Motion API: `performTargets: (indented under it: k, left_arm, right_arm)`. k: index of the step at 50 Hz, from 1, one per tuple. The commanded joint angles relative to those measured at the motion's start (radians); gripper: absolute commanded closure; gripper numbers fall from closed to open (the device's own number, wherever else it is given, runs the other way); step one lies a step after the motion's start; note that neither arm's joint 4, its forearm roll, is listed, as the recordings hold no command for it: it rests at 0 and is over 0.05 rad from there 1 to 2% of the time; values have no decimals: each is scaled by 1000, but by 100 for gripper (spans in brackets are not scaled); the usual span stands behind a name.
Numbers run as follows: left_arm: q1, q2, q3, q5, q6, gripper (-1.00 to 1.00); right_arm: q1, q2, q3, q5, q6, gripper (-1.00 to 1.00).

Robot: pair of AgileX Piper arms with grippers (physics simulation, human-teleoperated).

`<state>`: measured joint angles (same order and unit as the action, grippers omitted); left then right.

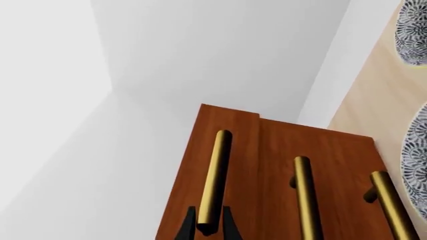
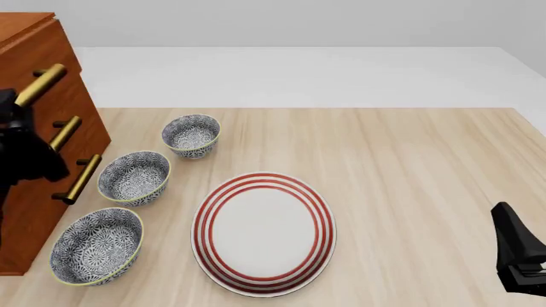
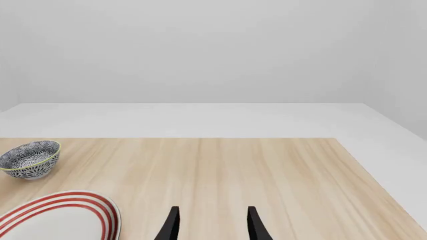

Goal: Open the top drawer of the cabinet.

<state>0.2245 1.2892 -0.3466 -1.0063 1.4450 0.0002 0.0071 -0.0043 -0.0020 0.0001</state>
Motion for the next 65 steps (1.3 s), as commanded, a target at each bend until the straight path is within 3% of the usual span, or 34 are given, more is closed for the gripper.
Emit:
performTargets:
  k: [1,65]
  left_arm:
    - [-21,27,67,74,13,100]
    - [-107,6,88,140,76,100]
  right_arm:
    - [0,0,0,0,0,-100]
    - [0,0,0,0,0,-100]
